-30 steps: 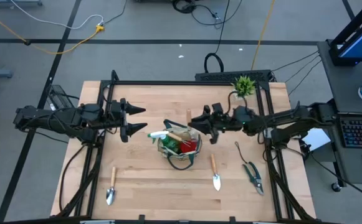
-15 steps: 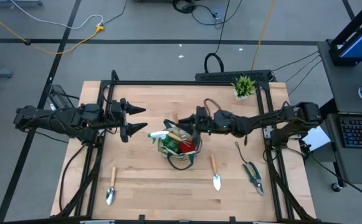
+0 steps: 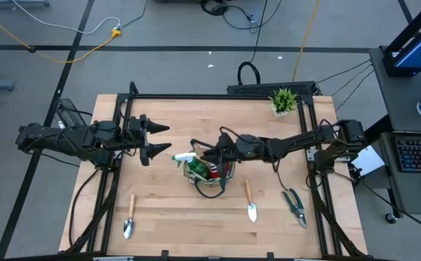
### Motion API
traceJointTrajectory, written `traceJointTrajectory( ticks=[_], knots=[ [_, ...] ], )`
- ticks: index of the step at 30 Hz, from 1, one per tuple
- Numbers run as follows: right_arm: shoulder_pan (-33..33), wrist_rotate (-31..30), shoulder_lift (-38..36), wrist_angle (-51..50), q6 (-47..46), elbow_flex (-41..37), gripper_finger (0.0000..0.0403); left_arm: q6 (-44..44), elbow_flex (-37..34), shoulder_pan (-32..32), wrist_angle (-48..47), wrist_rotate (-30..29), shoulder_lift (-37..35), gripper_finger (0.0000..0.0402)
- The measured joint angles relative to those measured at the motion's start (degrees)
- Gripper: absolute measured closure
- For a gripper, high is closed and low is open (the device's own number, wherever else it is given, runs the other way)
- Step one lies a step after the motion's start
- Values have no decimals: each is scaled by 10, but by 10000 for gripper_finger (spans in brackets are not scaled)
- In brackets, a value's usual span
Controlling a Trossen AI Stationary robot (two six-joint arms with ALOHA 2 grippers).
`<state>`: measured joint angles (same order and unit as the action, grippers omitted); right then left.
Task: Pick & Place Garden tools in Gardening bag
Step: Put the brown hand rake into the gardening bag
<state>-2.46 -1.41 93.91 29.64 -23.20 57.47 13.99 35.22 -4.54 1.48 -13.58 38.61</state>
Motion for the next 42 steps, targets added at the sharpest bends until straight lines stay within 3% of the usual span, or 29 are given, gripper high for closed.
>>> traceJointTrajectory(
  ticks=[8,30,42],
  knots=[
    [-12,-2,0,-97,17,0,350,0,0,0,0,0,0,52],
    [-14,0,0,-205,30,0,349,0,0,0,0,0,0,52],
    [-14,0,0,-213,29,0,292,-1,0,0,0,0,0,52]
  ],
)
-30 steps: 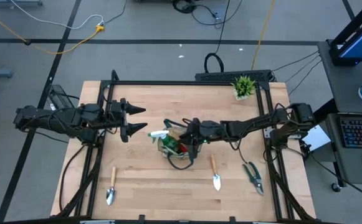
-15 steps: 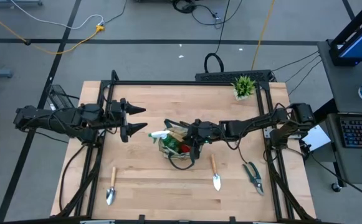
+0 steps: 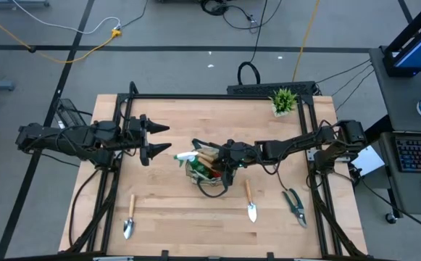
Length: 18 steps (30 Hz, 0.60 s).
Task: Pick & Place Garden tools in Gardening bag
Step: Put the brown hand rake into the gardening bag, then put the left brown trowel into the gardening bag
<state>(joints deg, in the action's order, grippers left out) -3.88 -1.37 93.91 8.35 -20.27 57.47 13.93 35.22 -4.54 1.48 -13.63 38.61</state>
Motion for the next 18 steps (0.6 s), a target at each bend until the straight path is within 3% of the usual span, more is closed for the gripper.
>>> traceJointTrajectory(
  ticks=[10,18],
  knots=[
    [0,0,-12,17,10,-1,254,1,0,0,0,0,0,52],
    [0,-1,-79,50,54,-1,255,1,0,0,0,1,0,52]
  ],
)
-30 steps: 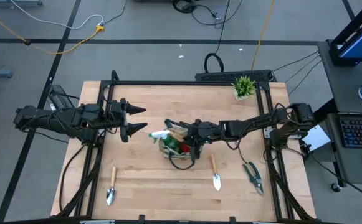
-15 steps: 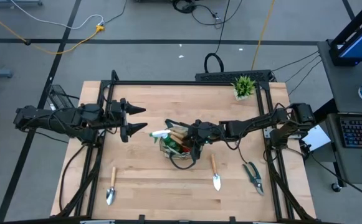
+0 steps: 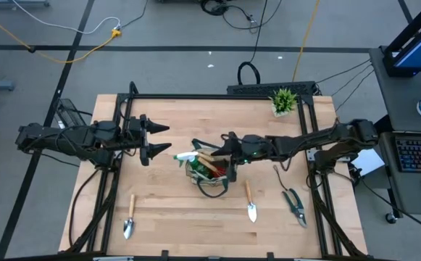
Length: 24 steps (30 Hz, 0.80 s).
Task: Pick & Place Garden tools in Gardening bag
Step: Put the left brown trowel into the gardening bag
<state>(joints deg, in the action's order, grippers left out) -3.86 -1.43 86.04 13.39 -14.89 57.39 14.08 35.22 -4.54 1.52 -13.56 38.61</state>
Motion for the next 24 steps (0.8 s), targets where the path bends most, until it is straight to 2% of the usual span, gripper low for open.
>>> traceJointTrajectory(
  ticks=[7,20,24],
  knots=[
    [14,0,-64,-6,7,0,263,0,0,0,0,0,0,52],
    [32,0,-156,-100,8,0,265,3,0,0,1,1,0,52],
    [32,0,-173,-100,8,0,282,22,0,0,0,2,0,52]
  ],
)
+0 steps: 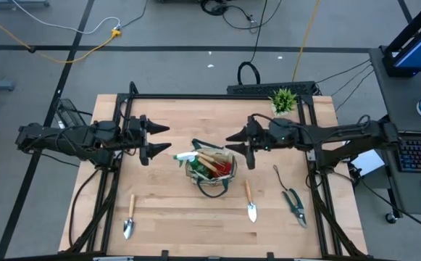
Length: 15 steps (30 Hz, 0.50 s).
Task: Pick & Place Garden tools in Gardening bag
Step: Put the left brown trowel into the gardening bag
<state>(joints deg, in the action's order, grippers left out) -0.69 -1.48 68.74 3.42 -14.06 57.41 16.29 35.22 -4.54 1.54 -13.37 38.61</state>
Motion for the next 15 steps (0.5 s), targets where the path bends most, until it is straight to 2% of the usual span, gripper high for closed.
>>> traceJointTrajectory(
  ticks=[4,9,15],
  knots=[
    [0,0,-10,-9,4,0,321,18,0,0,0,0,0,52],
    [0,0,-21,-15,19,0,391,47,0,0,0,0,0,52],
    [0,0,-47,-11,26,-25,390,64,0,0,0,0,0,53]
  ],
)
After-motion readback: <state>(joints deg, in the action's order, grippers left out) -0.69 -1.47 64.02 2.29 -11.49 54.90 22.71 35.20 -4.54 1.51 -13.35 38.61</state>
